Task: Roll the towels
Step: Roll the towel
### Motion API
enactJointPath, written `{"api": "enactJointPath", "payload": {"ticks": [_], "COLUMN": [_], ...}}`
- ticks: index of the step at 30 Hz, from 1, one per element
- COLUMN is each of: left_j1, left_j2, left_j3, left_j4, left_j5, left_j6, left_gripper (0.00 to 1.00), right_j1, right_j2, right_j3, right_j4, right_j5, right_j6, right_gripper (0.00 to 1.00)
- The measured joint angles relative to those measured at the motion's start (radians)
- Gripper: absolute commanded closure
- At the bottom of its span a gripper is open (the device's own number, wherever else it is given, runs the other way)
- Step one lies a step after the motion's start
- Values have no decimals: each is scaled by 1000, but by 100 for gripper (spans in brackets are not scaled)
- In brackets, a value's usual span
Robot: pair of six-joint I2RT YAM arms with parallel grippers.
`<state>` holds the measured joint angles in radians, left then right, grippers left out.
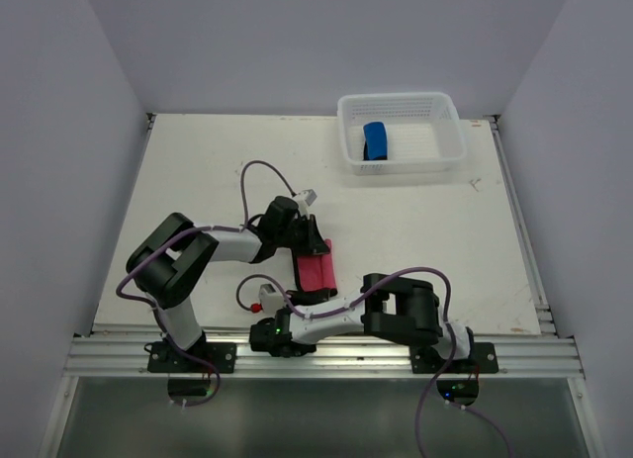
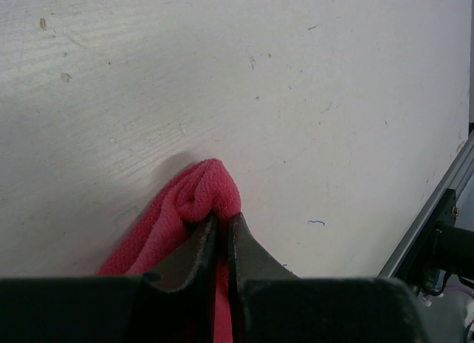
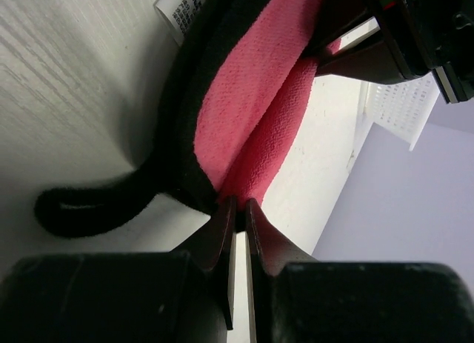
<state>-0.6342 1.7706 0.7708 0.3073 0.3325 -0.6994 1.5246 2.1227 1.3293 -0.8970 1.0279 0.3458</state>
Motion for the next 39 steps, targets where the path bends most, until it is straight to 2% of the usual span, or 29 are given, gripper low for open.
{"api": "enactJointPath", "payload": {"ticks": [10,23,30,36,39], "left_j1": [0,0,0,-1,8], "left_j2": [-16,-47,-60,-67,-68], "left_j3": [-35,-70,-89,-96,-96], "left_j4": [33,38,51,51,74], "left_j5": [-13,-48,-64,-86,-169], "left_j6": [32,50,58,62,78], "left_gripper": [100,100,100,100,100], "right_j1": [0,-6,-51,-58,-47], "right_j2": [0,-65,-178,-193,-196], "right_j3": [0,-81,-148,-150,-153], "right_j4": [27,152,240,269,270], "right_j5": [-35,-77,-194,-276,-350], "right_j6": [-43,-40,-33,-30,-17], "right_gripper": [100,92,89,85,81]}}
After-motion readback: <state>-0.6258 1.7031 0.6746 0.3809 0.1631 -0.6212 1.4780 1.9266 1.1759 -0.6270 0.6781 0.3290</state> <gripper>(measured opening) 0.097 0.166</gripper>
